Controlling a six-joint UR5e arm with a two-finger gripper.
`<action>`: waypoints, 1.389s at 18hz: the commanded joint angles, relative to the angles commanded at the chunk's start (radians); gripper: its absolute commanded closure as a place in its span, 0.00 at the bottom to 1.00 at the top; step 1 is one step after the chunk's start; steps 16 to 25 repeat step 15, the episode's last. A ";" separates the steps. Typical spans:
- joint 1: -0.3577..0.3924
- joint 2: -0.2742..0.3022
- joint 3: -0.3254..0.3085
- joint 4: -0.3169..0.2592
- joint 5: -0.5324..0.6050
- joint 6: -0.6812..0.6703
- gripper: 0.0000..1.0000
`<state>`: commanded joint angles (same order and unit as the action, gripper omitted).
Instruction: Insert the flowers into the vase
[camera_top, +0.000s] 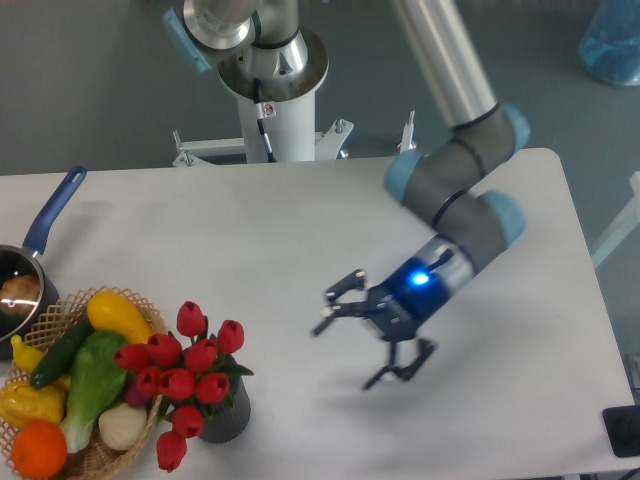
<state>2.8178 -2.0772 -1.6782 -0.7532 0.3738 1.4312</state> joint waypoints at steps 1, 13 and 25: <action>0.017 0.009 0.003 -0.002 0.028 0.002 0.00; -0.046 0.011 0.129 -0.009 0.836 -0.014 0.00; -0.053 0.005 0.130 -0.011 0.905 -0.023 0.00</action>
